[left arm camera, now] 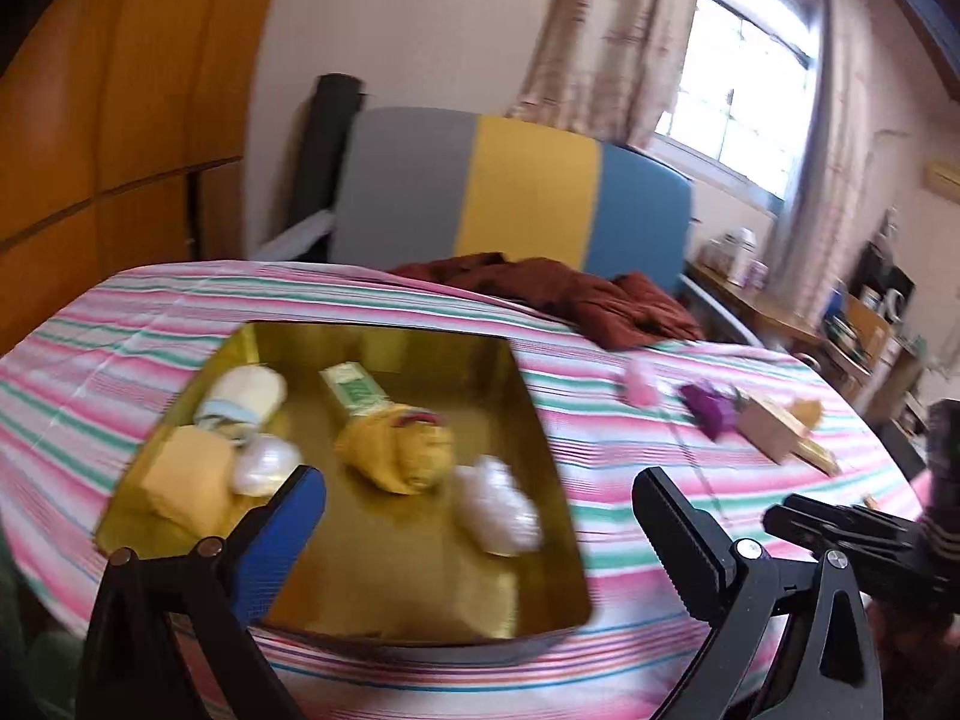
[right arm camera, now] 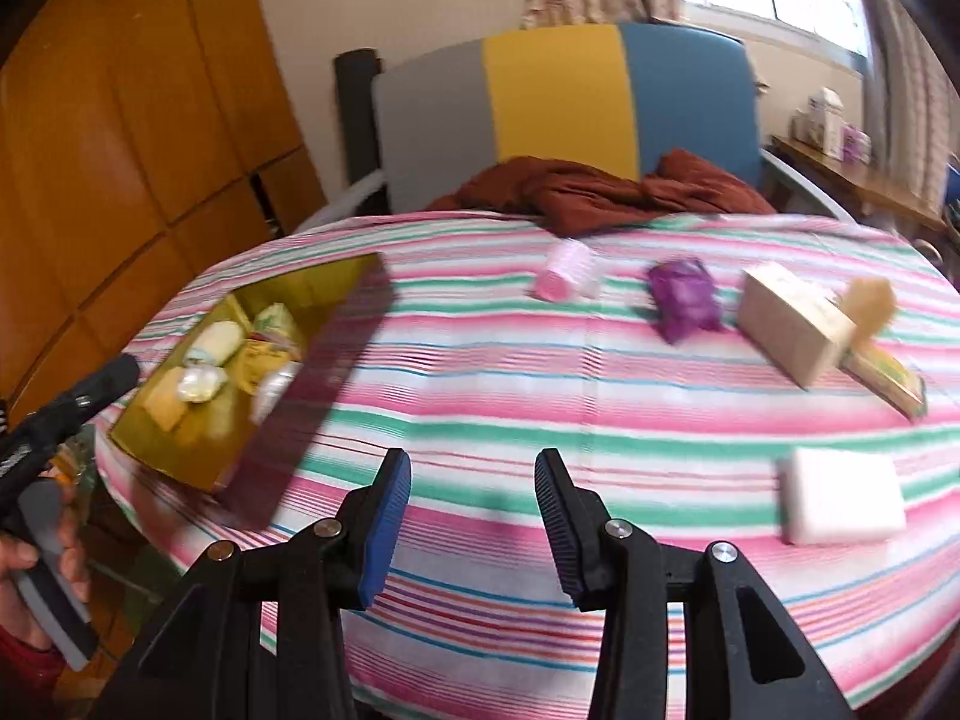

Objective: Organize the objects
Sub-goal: 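Move right gripper to the WEIDAN cracker pack and grasp it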

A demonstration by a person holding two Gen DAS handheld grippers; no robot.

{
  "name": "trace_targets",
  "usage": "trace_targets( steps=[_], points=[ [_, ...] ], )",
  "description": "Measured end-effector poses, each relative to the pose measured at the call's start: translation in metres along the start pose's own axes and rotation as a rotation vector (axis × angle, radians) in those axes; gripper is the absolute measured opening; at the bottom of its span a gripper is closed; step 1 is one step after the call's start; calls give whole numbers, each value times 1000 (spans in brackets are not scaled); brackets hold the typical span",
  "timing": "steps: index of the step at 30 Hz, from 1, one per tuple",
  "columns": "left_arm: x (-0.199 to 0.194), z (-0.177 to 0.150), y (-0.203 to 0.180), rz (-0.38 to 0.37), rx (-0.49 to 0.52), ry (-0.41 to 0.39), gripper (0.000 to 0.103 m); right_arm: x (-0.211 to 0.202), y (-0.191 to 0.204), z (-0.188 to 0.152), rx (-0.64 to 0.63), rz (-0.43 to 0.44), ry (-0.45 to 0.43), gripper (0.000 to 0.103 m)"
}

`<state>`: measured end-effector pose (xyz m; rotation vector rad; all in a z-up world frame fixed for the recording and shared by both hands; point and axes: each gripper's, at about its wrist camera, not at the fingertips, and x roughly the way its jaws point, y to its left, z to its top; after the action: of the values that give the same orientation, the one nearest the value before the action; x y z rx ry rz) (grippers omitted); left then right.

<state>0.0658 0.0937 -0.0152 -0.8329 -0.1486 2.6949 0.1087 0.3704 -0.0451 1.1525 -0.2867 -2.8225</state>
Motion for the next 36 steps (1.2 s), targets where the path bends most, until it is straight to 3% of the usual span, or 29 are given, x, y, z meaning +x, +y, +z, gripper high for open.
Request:
trace_targets(
  steps=[8,13,21,26,30,34,36],
  points=[
    [14,-6,-58,-110,62,73,103,-20,-76,-11,69,-131,-16,43],
    [24,-14,-92,-143,125,115,103,-31,-128,-13,133,-228,-25,43],
    [36,-23,-125,-172,193,173,103,-32,-193,-19,225,-315,-15,43],
    [39,-25,-138,-192,205,189,103,-16,-220,-26,329,-298,18,43],
    [41,-25,-146,-196,220,193,103,-7,-205,-28,377,-161,21,43],
    [49,-27,-157,-203,223,207,103,-5,-166,-24,293,14,33,43],
    [56,-29,-164,-214,219,233,103,-11,-160,-19,230,14,16,43]
  ],
)
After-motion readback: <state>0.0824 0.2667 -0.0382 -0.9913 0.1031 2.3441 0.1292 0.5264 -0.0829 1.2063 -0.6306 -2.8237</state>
